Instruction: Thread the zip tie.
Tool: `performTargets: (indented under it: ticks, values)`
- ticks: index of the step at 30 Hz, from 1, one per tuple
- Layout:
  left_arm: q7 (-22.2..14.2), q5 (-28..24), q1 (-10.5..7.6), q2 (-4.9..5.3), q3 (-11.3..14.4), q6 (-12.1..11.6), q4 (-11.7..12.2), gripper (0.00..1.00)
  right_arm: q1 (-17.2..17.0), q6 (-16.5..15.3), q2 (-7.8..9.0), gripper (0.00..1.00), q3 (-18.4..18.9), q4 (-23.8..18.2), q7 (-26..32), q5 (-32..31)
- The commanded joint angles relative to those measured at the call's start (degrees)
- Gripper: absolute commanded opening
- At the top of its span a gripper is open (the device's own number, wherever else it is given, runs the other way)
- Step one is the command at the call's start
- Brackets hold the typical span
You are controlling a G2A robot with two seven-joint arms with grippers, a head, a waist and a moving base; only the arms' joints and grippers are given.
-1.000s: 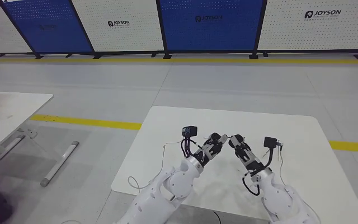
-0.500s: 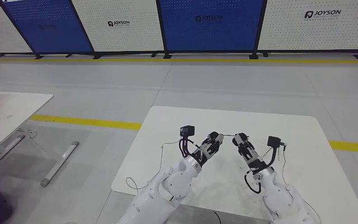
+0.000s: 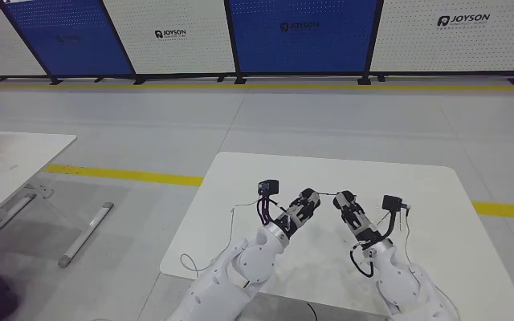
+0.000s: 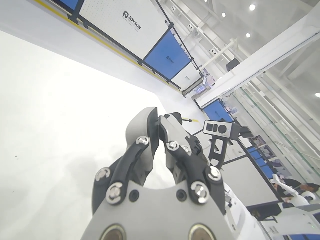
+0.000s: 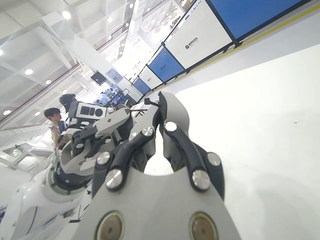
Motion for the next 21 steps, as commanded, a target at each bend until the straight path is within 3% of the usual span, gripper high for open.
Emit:
performTargets:
  ticks: [1,12,16,21]
  values:
    - [0.0,0.0,-0.02,0.00,0.0,0.0,0.0,0.12,0.0,0.0,-0.06,0.00,0.1,0.0,0.0,-0.2]
    - [-0.1,-0.4,-0.31,-0.10,0.2,0.1,0.5,0.11,-0.4,0.0,-0.41,0.00,0.0,-0.3,-0.2,-1.2]
    - [0.0,-0.5,-0.49,-0.17,0.4,0.1,0.8,0.01,-0.5,0.0,-0.50,0.00,0.0,-0.3,-0.3,-1.5]
    - [0.2,-0.9,-0.51,-0.21,0.3,0.0,1.0,0.00,-0.7,0.0,-0.60,0.00,0.0,-0.3,-0.4,-1.7]
